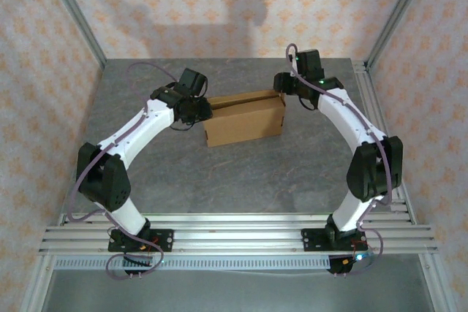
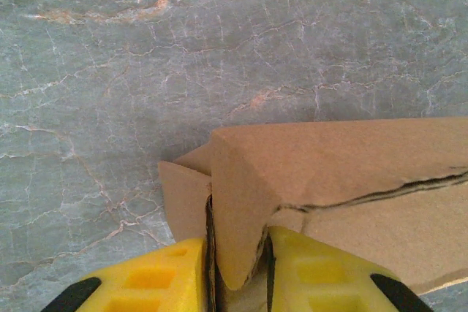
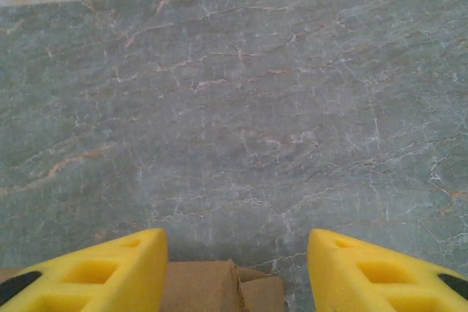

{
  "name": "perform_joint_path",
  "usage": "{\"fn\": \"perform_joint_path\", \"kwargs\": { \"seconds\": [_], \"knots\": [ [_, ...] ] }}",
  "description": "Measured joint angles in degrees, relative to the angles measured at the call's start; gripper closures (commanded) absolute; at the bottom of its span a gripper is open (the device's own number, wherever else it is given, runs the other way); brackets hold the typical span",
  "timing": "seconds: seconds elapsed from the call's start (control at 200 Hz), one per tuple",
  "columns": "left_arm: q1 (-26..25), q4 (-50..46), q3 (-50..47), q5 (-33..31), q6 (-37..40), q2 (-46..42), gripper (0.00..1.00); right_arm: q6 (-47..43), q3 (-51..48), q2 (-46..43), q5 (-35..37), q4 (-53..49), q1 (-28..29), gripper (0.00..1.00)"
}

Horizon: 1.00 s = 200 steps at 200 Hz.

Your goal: Fold the paper box

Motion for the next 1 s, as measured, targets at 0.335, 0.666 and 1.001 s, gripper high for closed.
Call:
{"fn": "perform_joint_path", "kwargs": {
  "seconds": [0.335, 0.666, 1.001],
  "knots": [
    [0.00, 0.02, 0.04, 0.04, 0.00, 0.04, 0.73, -0.83, -3.96, -3.54, -0.48, -1.68, 0.22, 0.57],
    [0.00, 0.28, 0.31, 0.02, -0.02, 0.37, 0.73, 0.11, -8.48, -6.91, -0.50, -2.03, 0.90, 0.65],
    [0.00, 0.33, 0.31, 0.04, 0.00, 0.37, 0.72, 1.79, -13.25, -9.33, -0.44, 0.57, 1.36, 0.68]
  ]
}}
